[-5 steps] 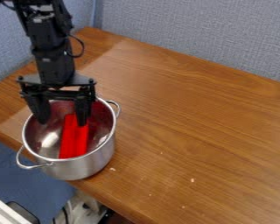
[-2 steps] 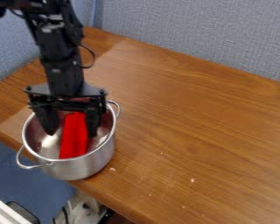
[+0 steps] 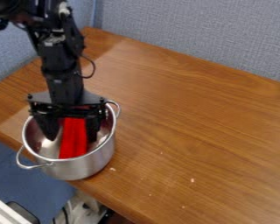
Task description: Move the red object from the metal pot to the table
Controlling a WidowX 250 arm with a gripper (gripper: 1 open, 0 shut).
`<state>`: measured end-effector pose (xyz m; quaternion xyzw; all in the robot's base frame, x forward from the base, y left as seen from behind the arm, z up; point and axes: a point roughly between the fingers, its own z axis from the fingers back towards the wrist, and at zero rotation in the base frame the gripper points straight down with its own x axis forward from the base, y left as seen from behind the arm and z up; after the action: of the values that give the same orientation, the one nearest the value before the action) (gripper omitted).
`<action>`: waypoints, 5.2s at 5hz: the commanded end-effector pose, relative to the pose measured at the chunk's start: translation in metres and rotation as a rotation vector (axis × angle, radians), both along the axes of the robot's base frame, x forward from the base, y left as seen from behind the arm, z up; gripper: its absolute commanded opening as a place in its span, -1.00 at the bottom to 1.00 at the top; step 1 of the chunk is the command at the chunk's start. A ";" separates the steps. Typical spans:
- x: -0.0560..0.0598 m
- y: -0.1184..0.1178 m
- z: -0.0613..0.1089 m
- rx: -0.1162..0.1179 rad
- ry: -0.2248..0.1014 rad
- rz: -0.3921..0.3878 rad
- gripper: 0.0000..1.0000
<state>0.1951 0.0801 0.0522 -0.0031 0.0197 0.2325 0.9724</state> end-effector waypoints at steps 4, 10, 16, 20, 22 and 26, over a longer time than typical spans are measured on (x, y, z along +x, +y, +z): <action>0.004 0.003 -0.004 0.006 -0.023 0.039 -1.00; 0.068 -0.030 0.084 0.083 -0.069 -0.013 -1.00; 0.021 -0.142 0.018 -0.029 -0.054 -0.649 -1.00; 0.034 -0.158 0.022 -0.047 -0.124 -0.629 -1.00; 0.037 -0.162 0.017 -0.029 -0.152 -0.663 -1.00; 0.072 -0.142 0.026 -0.053 -0.211 -0.622 -1.00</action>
<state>0.2590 -0.0628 0.0705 -0.0432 -0.0602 -0.0848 0.9936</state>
